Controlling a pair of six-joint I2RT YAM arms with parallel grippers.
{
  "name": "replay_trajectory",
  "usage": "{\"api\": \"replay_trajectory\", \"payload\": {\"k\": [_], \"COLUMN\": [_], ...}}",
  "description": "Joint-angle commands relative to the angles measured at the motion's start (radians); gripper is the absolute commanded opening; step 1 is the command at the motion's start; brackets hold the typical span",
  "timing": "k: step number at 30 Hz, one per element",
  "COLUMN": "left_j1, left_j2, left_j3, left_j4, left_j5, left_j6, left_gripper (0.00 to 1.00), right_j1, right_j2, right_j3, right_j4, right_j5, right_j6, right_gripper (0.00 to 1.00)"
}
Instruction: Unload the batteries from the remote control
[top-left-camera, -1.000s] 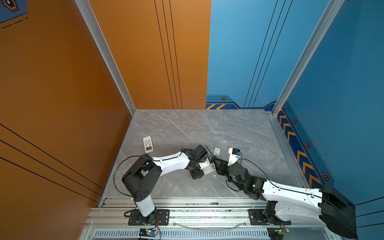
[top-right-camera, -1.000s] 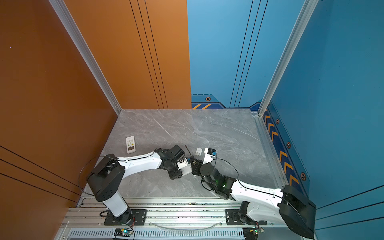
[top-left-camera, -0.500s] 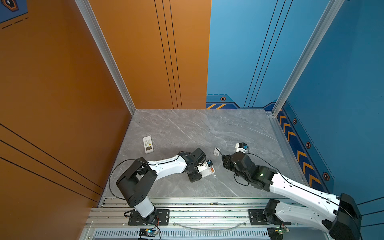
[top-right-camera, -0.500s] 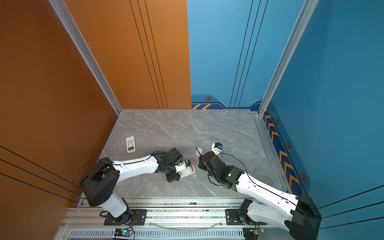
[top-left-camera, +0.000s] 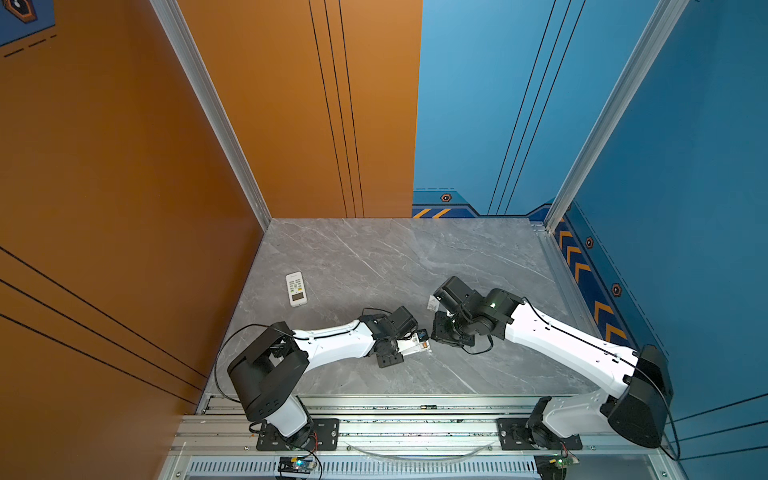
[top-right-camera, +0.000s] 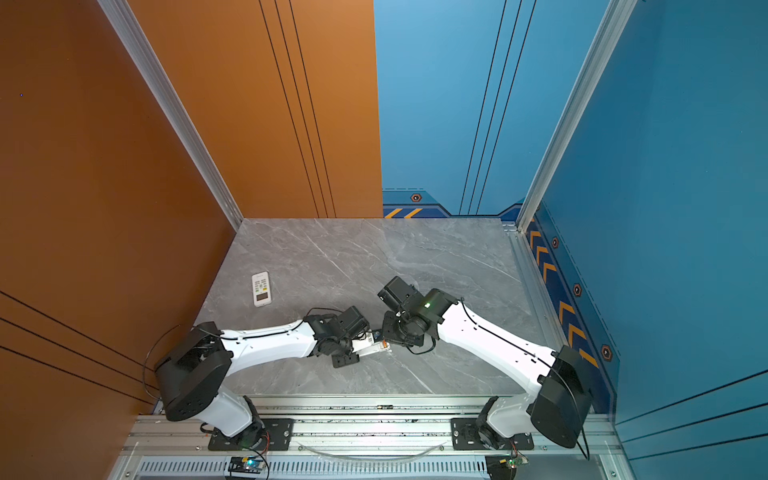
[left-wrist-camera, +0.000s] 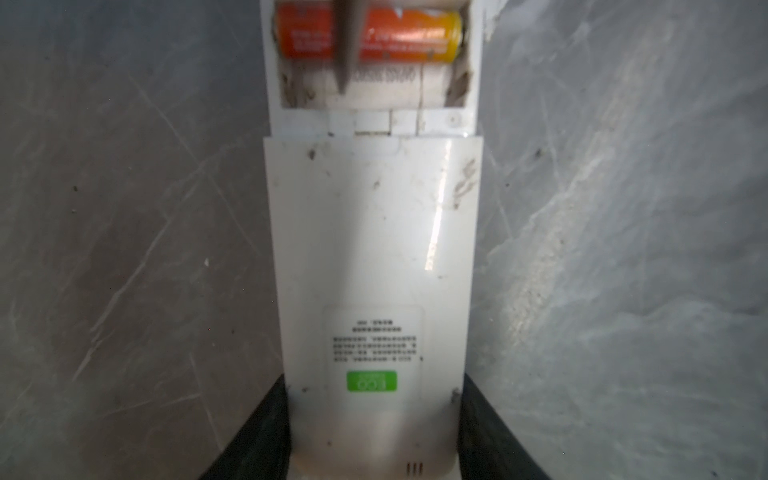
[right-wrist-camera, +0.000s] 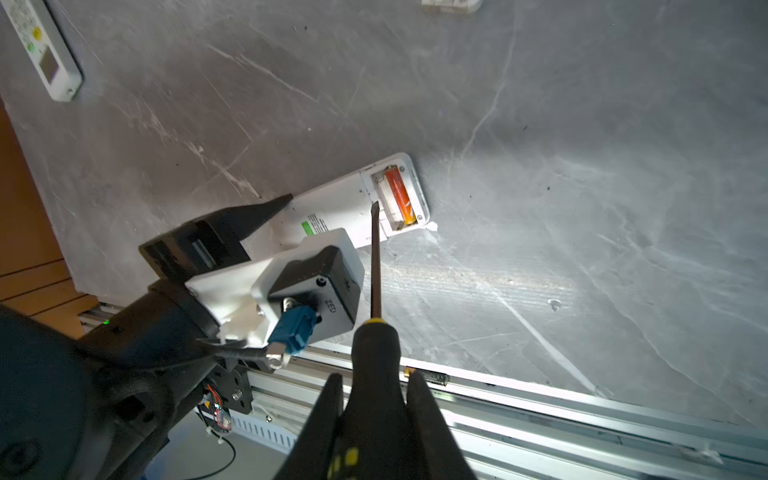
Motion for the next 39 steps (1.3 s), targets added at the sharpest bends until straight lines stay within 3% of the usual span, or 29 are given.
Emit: {"api": "replay_trajectory", "payload": {"k": [1,17,39], "left_j1": [-0.003,-0.005,-0.016], "left_j2": [-0.017,-0.011,-0.001], "left_j3": [-0.016,-0.008,0.004], "left_j4": [-0.018,-0.019,-0.021], "left_j5": [-0.048,-0.041,-0.049], "left_j6": [0.014,0.008,0.006], "left_gripper": [0.0,0.0,0.0], "right_j1": [0.021,-0.005,-0.013], "right_j2": [0.035,0.025,0.033], "right_j3": [0.054,0.068,0.029], "right_j4": [-0.104,-0.162,-0.071], "right_j5": [-0.026,0.062,-0.001], "right_j6": [-0.051,-0.054,-0.031], "right_gripper": [0.0,0.0,0.0]}}
